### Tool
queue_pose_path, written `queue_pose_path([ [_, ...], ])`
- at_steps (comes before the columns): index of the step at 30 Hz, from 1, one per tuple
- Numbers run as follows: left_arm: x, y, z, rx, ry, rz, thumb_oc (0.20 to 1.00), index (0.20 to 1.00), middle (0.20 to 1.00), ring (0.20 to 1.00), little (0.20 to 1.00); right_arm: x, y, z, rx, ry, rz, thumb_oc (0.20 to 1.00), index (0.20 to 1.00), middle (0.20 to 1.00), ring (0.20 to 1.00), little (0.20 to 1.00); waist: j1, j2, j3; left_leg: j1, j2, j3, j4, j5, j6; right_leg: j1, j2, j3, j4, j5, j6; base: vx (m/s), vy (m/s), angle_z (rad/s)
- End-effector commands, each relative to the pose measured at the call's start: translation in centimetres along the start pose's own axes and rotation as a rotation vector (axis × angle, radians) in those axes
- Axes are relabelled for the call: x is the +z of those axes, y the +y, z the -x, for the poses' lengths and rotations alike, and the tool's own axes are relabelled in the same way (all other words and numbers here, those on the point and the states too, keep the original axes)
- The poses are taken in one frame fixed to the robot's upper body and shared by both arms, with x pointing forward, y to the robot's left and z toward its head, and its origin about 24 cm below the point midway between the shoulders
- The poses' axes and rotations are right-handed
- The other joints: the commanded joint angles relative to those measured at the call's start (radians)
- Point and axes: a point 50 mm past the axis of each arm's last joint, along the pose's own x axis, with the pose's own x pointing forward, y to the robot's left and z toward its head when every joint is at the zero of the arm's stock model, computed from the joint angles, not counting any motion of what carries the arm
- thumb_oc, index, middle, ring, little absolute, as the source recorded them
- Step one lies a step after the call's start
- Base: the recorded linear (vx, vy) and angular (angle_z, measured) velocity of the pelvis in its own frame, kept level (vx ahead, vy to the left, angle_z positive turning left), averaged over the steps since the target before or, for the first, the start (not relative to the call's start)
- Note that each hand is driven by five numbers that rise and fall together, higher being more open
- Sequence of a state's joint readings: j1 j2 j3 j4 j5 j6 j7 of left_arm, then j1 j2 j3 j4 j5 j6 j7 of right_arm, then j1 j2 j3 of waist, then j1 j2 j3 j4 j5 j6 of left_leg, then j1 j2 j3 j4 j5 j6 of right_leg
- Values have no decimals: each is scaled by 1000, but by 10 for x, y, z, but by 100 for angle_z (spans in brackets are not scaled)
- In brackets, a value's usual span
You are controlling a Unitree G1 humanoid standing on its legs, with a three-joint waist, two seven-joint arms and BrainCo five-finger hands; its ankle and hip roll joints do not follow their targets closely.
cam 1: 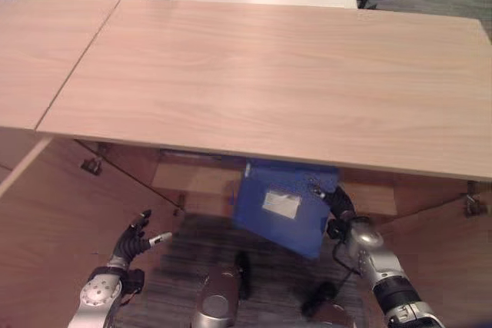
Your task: Put the empty folder in the office cabinet
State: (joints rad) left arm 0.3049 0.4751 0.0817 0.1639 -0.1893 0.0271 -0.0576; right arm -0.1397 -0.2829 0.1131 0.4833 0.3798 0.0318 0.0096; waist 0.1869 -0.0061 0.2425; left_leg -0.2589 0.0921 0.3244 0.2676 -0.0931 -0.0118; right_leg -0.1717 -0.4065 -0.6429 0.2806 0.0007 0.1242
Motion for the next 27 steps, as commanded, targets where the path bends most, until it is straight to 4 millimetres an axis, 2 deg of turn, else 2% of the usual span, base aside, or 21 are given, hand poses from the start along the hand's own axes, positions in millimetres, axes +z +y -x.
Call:
queue_pose_path([
  [1, 18, 3, -1, 3, -99, -3, 1000, 1000, 1000, 1000, 1000, 35, 2, -6, 24, -167, -73, 200, 200, 200, 200, 200, -8, 9, -36, -12, 21, -66, -8, -23, -11, 119, 18, -17, -112, 50, 61, -12, -102, 13],
  [7, 19, 3, -3, 13, -99, -17, 1000, 1000, 1000, 1000, 1000, 38, 4, -7, 27, -186, -97, 200, 200, 200, 200, 200, -18, 30, -40, 16, 20, -66, -92, 22, -29, 109, 36, -7, -124, 38, 53, -8, -53, -11],
  [8, 19, 3, -4, 16, -100, -26, 1000, 1000, 1000, 1000, 1000, 37, 4, -6, 23, -188, -102, 200, 200, 200, 200, 200, -25, 33, -40, 26, 17, -74, -114, 34, -30, 109, 38, 14, -116, 38, 57, 28, -106, -4],
  [9, 22, 2, -7, 21, -110, -34, 1000, 1000, 1000, 1000, 1000, 34, 4, -3, 24, -187, -128, 200, 200, 200, 200, 200, -51, 35, -40, 48, 12, -99, -171, 61, -32, 104, 59, 111, -100, 24, 58, 28, -161, 2],
  [11, 20, 3, -7, 34, -105, -30, 1000, 1000, 1000, 1000, 1000, 30, 7, -4, 28, -178, -169, 200, 200, 200, 200, 200, -52, 34, -45, 67, 19, -109, -224, 104, -41, 132, 105, 186, -143, -22, 39, 24, -200, 42],
  [15, 8, 0, -3, 34, -60, 14, 1000, 1000, 1000, 1000, 1000, 16, 8, 0, 42, -131, -208, 200, 200, 200, 200, 200, -36, 28, -57, 79, 72, -116, -306, 221, -92, 182, 223, 180, -258, -55, -1, -24, -326, 14],
  [16, 1, -4, 0, 22, -37, 37, 1000, 1000, 1000, 1000, 1000, 12, 5, 2, 41, -115, -202, 200, 200, 200, 200, 200, -31, 27, -64, 74, 101, -117, -341, 263, -119, 202, 264, 162, -295, -67, -18, -79, -399, 16],
  [17, 1, -6, 0, 13, -35, 39, 1000, 1000, 1000, 1000, 1000, 11, 2, 3, 34, -110, -189, 200, 200, 200, 200, 200, -30, 24, -61, 67, 115, -124, -337, 275, -133, 208, 282, 157, -308, -71, -30, -83, -345, 16],
  [19, -3, -10, 1, -12, -22, 45, 1000, 1000, 1000, 1000, 1000, 8, 0, 4, 43, -97, -168, 200, 200, 200, 200, 200, -30, 18, -59, 74, 121, -139, -297, 232, -125, 216, 293, 149, -325, -66, -42, -52, -165, 21],
  [20, -3, -10, 1, -12, -21, 46, 1000, 1000, 1000, 1000, 1000, 8, 0, 5, 43, -97, -167, 200, 200, 200, 200, 200, -31, 18, -58, 73, 121, -140, -292, 228, -125, 218, 294, 148, -326, -66, -41, -48, -97, 26],
  [21, -4, -13, 0, -25, -18, 48, 1000, 1000, 1000, 1000, 1000, 8, -1, 5, 45, -96, -158, 200, 200, 200, 200, 200, -31, 15, -54, 75, 121, -145, -239, 192, -121, 218, 289, 142, -328, -61, -46, -62, -52, 18],
  [23, -7, -20, 3, -51, -9, 66, 1000, 1000, 1000, 1000, 1000, 5, 0, 6, 49, -85, -167, 200, 200, 200, 200, 200, -37, 16, -52, 90, 91, -173, -194, 142, -107, 218, 291, 151, -352, -47, -49, -65, -29, 7],
  [27, -11, -24, 7, -75, 12, 59, 1000, 1000, 1000, 1000, 1000, -3, 0, 9, 46, -63, -178, 200, 200, 200, 200, 200, -55, 28, -75, 126, 78, -127, -265, 152, -97, 211, 304, 147, -367, -35, -41, -1, 66, 0],
])
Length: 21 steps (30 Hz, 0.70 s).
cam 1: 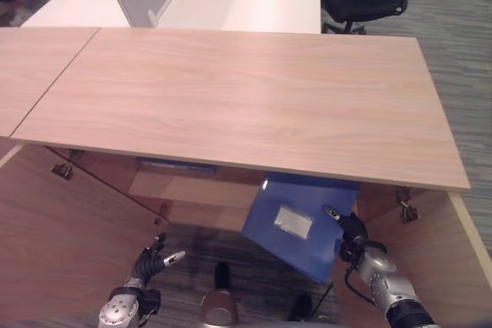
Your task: Put the empty folder in the office cabinet
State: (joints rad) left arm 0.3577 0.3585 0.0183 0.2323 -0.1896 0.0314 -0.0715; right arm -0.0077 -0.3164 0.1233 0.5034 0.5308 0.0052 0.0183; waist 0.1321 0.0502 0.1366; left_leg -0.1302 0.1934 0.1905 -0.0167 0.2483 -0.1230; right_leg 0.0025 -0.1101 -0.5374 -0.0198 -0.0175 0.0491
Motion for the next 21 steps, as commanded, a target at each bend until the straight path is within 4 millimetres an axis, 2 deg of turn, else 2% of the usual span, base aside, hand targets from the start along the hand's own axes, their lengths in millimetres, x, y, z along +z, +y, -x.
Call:
queue_pose_path([
  [1, 30, 14, -1, 4, -124, -70, 1000, 1000, 1000, 1000, 1000, 37, 26, -11, 110, -164, -50, 200, 200, 200, 200, 200, -9, -18, 13, 20, -31, 15, -19, -187, 18, 34, 8, 45, -67, -15, 40, 33, 118, 12],
  [3, 32, 15, 0, 4, -131, -86, 1000, 1000, 1000, 1000, 1000, 35, 26, -11, 110, -162, -71, 200, 200, 200, 200, 200, -14, -13, 11, 25, -35, 19, -23, -186, 18, 33, -1, 45, -67, -9, 42, 49, 201, -2],
  [5, 27, 19, 6, 16, -118, -97, 1000, 1000, 1000, 1000, 1000, 34, 29, -8, 119, -171, -169, 200, 200, 200, 200, 200, -22, -6, 16, 46, -54, 28, -16, -219, 33, 43, -28, 55, -62, 8, 51, 60, 237, -5],
  [12, 30, 19, 8, -4, -122, -118, 1000, 1000, 1000, 1000, 1000, 57, 42, -10, 159, -274, -401, 200, 200, 200, 200, 200, -19, -7, 48, 8, -67, 38, 32, -252, 49, -2, -61, 70, -33, 29, 65, -48, 70, -8],
  [13, 33, 19, 7, -8, -135, -119, 1000, 1000, 1000, 1000, 1000, 68, 49, -11, 181, -323, -478, 200, 200, 200, 200, 200, -17, -6, 63, -12, -72, 36, 44, -256, 53, -24, -71, 75, -21, 34, 68, -79, 40, -6],
  [14, 34, 19, 6, -8, -136, -119, 1000, 1000, 1000, 1000, 1000, 69, 49, -11, 181, -325, -479, 200, 200, 200, 200, 200, -16, -7, 62, -16, -72, 36, 47, -258, 54, -27, -72, 75, -19, 33, 68, -192, 45, -3],
  [15, 40, 17, 4, -16, -163, -125, 1000, 1000, 1000, 1000, 1000, 87, 56, -11, 207, -393, -541, 200, 200, 200, 200, 200, -18, -4, 90, -59, -77, 32, 74, -262, 56, -67, -85, 82, 5, 38, 68, -202, 34, -2],
  [21, 59, 8, -5, -40, -234, -117, 1000, 1000, 1000, 1000, 1000, 147, 84, -5, 320, -612, -764, 200, 200, 200, 200, 200, -16, 13, 162, -272, -83, 23, 254, -305, 82, -295, -140, 117, 198, 16, 51, -208, 59, -4],
])
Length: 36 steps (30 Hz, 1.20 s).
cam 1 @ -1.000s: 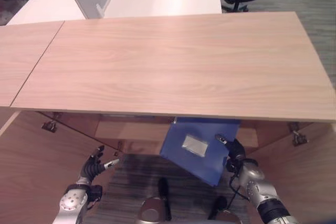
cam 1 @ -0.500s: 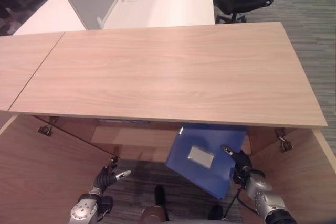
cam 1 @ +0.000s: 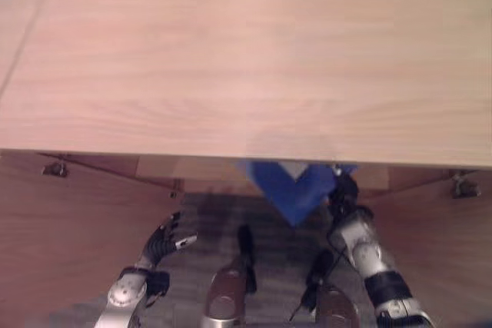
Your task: Put the empty folder in the office cabinet
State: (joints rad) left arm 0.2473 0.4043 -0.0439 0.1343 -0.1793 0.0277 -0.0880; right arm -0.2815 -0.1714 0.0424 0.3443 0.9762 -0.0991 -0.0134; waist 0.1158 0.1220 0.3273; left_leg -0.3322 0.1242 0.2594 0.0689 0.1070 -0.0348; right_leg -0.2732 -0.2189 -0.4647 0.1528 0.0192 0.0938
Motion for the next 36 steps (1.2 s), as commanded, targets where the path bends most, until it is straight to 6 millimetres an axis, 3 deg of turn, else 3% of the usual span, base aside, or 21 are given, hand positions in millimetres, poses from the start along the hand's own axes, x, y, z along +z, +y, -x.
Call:
queue_pose_path([
  [1, 6, 18, 11, 46, -42, -36, 1000, 1000, 1000, 1000, 1000, 20, 35, 0, 105, -194, -211, 200, 200, 200, 200, 200, 1, -56, -25, -96, -11, -45, 193, -172, -1, -47, -40, 52, 54, -28, 2, -158, 93, -3],
  [5, 14, 4, 5, 1, -82, -26, 1000, 1000, 1000, 1000, 1000, 44, 65, -7, 172, -341, -364, 200, 200, 200, 200, 200, 9, -45, 0, -253, 5, -53, 367, -232, 31, -211, -95, 84, 251, -97, -20, -109, 67, 1],
  [15, 31, -5, -1, -27, -146, -40, 1000, 1000, 1000, 1000, 1000, 62, 73, -3, 178, -447, -453, 200, 200, 200, 200, 200, 9, -26, 9, -508, 3, -95, 666, -336, 56, -457, -146, 140, 586, -252, -65, -29, 2, 7],
  [19, 50, -7, -1, -25, -230, -19, 1000, 1000, 1000, 1000, 1000, 71, 79, -3, 191, -496, -483, 200, 200, 200, 200, 200, 15, -15, 9, -621, 11, -119, 777, -369, 54, -568, -175, 172, 718, -322, -99, 6, -31, 11],
  [27, 80, -8, 2, -14, -363, 25, 1000, 1000, 1000, 1000, 1000, 86, 90, -7, 184, -555, -501, 200, 200, 200, 200, 200, 26, 2, 3, -781, 13, -145, 912, -408, 66, -741, -209, 226, 887, -390, -133, 7, -15, 7],
  [36, 93, -5, 5, 10, -414, 37, 1000, 1000, 1000, 1000, 1000, 88, 96, -10, 172, -528, -415, 200, 200, 200, 200, 200, 23, -12, -11, -882, 14, -153, 997, -432, 76, -869, -220, 275, 993, -419, -152, 4, -4, 0],
])
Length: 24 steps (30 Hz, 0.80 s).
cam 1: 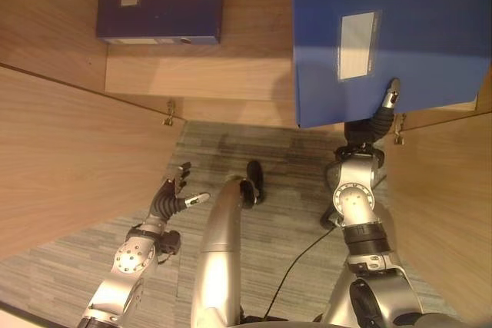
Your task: Put the empty folder in the office cabinet
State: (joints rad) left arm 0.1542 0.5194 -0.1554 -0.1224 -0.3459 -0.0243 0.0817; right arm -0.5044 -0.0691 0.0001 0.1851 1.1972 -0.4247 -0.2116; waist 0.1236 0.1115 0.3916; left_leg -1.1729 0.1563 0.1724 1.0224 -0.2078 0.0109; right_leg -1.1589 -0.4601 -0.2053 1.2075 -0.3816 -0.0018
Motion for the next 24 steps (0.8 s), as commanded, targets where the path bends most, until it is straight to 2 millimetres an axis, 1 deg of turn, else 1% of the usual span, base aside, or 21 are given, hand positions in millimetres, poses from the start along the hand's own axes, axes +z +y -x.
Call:
queue_pose_path([
  [1, 10, 5, 5, 19, -58, -14, 1000, 1000, 1000, 1000, 1000, 15, 28, 0, 120, -69, 45, 200, 200, 200, 200, 200, 14, -7, -78, -44, -16, -67, 48, -119, 30, 12, 22, 18, -59, -18, -56, 12, -54, -6],
  [2, 9, 7, 5, 24, -46, -36, 1000, 1000, 1000, 1000, 1000, 22, 31, -9, 102, -91, 128, 200, 200, 200, 200, 200, 13, -16, -83, -50, -15, -69, 55, -120, 30, 7, 21, 20, -56, -16, -57, 15, -61, -2],
  [4, 9, 11, 5, 35, -38, -60, 1000, 1000, 1000, 1000, 1000, 28, 38, -20, 81, -117, 178, 200, 200, 200, 200, 200, 15, -21, -86, -53, -15, -73, 58, -122, 30, 2, 21, 23, -53, -14, -56, 6, -59, 2],
  [5, 9, 16, 5, 52, -30, -102, 1000, 1000, 1000, 1000, 1000, 34, 47, -34, 44, -151, 220, 200, 200, 200, 200, 200, 20, -27, -90, -54, -16, -74, 54, -122, 28, 3, 24, 22, -56, -12, -56, -5, -56, 5],
  [6, 10, 18, 5, 61, -30, -127, 1000, 1000, 1000, 1000, 1000, 37, 49, -40, 18, -162, 226, 200, 200, 200, 200, 200, 22, -29, -95, -53, -16, -76, 54, -123, 28, 5, 25, 23, -57, -11, -55, -2, -64, 3],
  [7, 12, 23, 4, 75, -27, -161, 1000, 1000, 1000, 1000, 1000, 43, 64, -58, -13, -192, 212, 200, 200, 200, 200, 200, 30, -36, -102, -51, -14, -78, 52, -124, 26, 8, 27, 21, -59, -10, -54, 3, -39, 1],
  [10, 9, 26, 5, 82, -11, -181, 1000, 1000, 1000, 1000, 1000, 56, 85, -78, -38, -237, 221, 200, 200, 200, 200, 200, 40, -43, -106, -49, -8, -81, 54, -127, 23, 16, 30, 15, -61, -12, -55, 0, 0, 0],
  [15, 8, 29, 5, 82, 5, -221, 1000, 1000, 1000, 1000, 1000, 74, 107, -96, -78, -297, 243, 200, 200, 200, 200, 200, 50, -44, -109, -44, -11, -83, 37, -126, 20, 30, 32, 2, -75, -16, -52, 5, -4, 2],
  [19, 6, 32, 5, 96, 12, -262, 1000, 1000, 1000, 1000, 1000, 81, 111, -104, -123, -318, 237, 200, 200, 200, 200, 200, 60, -44, -110, -43, -19, -90, 25, -123, 20, 38, 30, -8, -78, -19, -48, 4, -17, 5],
  [24, 6, 31, 5, 95, 13, -265, 1000, 1000, 1000, 1000, 1000, 81, 111, -109, -160, -307, 239, 200, 200, 200, 200, 200, 67, -40, -104, -43, -21, -92, 19, -119, 18, 43, 28, -15, -82, -15, -43, 0, -2, 1],
])
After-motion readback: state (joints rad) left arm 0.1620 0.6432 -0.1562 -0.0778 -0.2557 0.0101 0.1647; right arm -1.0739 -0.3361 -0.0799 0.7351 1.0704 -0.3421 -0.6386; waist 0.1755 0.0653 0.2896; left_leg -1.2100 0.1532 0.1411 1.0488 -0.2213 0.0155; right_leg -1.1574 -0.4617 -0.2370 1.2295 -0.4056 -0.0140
